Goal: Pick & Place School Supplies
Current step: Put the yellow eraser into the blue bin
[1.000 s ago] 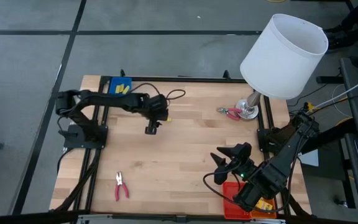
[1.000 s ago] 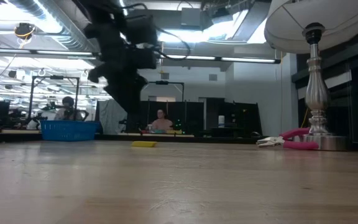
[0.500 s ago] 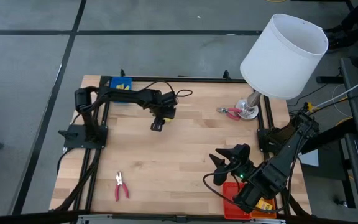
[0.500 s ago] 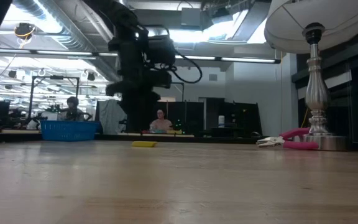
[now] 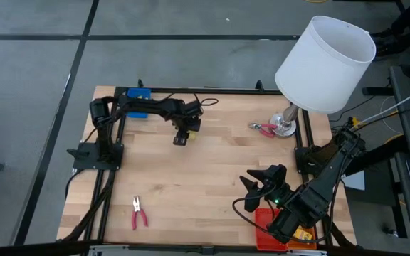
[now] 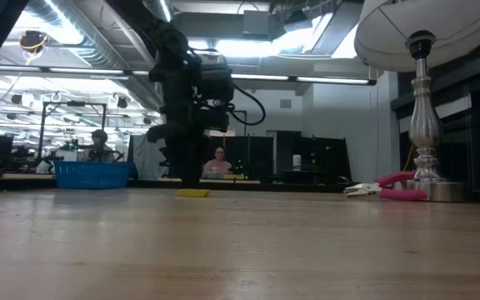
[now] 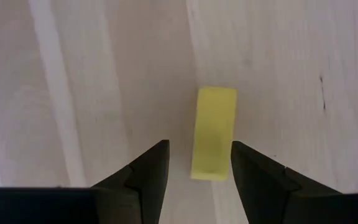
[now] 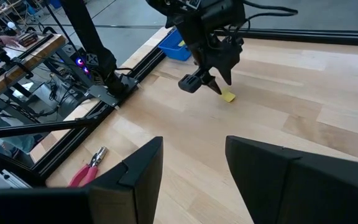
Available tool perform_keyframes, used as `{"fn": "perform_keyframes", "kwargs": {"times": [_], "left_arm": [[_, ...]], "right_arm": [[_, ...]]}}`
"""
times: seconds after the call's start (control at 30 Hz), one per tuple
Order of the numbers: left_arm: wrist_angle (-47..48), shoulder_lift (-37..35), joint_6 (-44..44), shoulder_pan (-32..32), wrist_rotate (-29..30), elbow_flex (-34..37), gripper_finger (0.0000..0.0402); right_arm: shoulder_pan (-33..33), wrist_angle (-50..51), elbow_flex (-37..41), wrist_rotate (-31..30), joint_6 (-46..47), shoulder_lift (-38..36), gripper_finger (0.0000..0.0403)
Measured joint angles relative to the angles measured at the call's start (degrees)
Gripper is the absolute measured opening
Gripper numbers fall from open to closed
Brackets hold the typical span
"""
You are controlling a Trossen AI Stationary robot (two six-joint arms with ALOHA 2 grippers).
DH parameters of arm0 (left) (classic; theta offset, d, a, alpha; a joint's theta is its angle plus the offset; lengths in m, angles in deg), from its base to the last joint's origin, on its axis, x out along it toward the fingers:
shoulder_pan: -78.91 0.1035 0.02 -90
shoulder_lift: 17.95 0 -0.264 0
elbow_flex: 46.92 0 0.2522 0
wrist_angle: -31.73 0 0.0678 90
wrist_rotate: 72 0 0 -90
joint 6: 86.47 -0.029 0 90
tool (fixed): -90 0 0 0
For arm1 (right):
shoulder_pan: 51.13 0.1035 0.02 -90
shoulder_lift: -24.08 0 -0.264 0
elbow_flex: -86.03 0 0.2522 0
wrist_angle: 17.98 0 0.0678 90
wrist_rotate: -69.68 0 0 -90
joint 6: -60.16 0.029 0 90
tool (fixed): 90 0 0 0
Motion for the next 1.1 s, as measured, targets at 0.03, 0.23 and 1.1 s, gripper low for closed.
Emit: {"fn": "perform_keyframes", "kwargs": {"times": [0.03, 0.23, 1.1], "left_arm": [[0.0, 0.0, 0.0, 0.2, -0.4, 0.0, 0.0169], [0.3, 0.0, 0.0, 0.4, -1.8, 0.0, 0.0169], [-1.8, 0.0, 0.0, -0.7, -3.4, 0.0, 0.0169]], "right_arm": [[0.0, 0.0, 0.0, 0.0, 0.0, 0.0, 0.0178], [0.0, 0.0, 0.0, 0.0, 0.0, 0.0, 0.0178], [-0.1, -0.7, 0.0, -0.1, 0.4, 0.0, 0.0178]]}}
